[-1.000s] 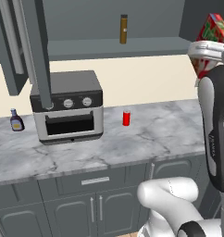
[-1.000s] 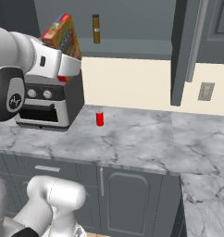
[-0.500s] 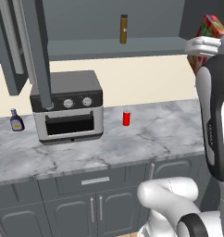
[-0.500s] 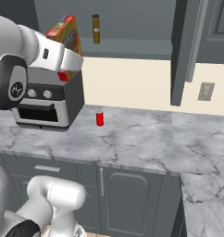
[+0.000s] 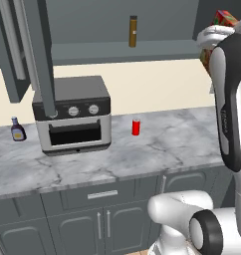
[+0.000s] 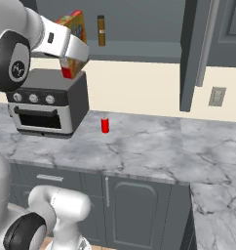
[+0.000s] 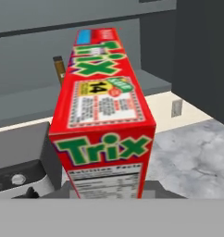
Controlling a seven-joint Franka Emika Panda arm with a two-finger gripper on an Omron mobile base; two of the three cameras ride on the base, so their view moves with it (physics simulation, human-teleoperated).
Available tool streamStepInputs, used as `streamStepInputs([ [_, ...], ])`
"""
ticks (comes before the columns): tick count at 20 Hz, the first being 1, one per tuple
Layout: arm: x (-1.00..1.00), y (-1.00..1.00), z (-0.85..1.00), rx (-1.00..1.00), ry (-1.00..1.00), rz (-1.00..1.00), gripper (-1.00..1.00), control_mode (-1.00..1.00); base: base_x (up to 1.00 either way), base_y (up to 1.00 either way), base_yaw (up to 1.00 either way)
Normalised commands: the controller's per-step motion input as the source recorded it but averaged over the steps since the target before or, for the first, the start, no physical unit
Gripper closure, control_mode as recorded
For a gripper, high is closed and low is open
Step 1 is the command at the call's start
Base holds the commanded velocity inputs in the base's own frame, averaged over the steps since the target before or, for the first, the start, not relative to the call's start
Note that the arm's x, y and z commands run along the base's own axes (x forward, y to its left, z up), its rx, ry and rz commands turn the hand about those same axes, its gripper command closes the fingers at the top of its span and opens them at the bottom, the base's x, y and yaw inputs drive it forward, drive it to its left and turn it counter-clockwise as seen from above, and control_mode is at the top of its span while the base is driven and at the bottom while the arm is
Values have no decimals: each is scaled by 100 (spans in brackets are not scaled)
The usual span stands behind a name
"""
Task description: Pick the cereal and cereal from the counter and place them in the cabinets closest to them.
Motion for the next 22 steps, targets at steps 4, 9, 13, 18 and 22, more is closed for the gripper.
streamStepInputs([
  [4,6,0,5,0,1,2,100,-100,0,0,0],
  [9,0,0,0,-4,-5,5,100,-100,0,0,0],
  [13,0,0,-2,-6,-10,5,100,-100,0,0,0],
  [18,0,1,-7,-8,-12,6,100,-100,0,0,0],
  [22,2,0,-2,-4,-7,5,100,-100,0,0,0],
])
